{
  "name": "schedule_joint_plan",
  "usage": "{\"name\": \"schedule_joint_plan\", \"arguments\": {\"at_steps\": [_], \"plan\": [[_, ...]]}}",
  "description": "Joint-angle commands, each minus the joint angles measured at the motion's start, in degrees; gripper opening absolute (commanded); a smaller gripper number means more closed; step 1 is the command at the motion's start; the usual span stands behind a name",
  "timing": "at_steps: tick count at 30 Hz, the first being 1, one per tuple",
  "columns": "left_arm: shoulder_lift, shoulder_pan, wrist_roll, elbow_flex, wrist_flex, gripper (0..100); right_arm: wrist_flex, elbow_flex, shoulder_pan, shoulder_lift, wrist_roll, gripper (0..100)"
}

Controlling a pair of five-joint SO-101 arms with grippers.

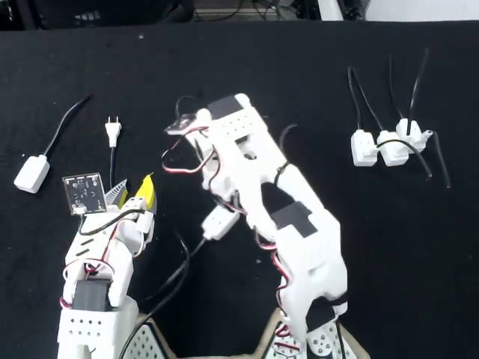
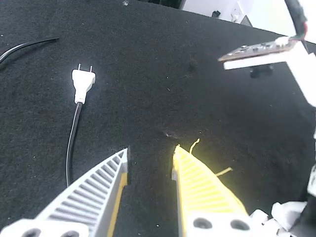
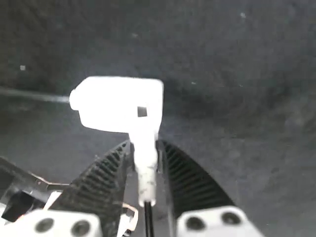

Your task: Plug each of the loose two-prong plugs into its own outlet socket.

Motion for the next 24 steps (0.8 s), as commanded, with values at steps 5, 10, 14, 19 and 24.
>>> {"name": "schedule_joint_plan", "arguments": {"at_steps": [5,10,14,19,24], "plan": [[-0.6,0.7,-0.4,-0.5,-0.2,15,1.1,4.0,-1.1,-5.0,-0.7,8.7],[-0.6,0.7,-0.4,-0.5,-0.2,15,-0.3,4.2,-0.4,-8.7,-0.7,7.8],[-0.6,0.7,-0.4,-0.5,-0.2,15,0.4,4.5,-0.5,-14.5,-0.6,7.8],[-0.6,0.7,-0.4,-0.5,-0.2,15,1.4,7.2,2.4,-23.7,-0.3,8.0],[-0.6,0.7,-0.4,-0.5,-0.2,15,-1.1,24.8,4.0,-39.9,-0.2,8.0]]}}
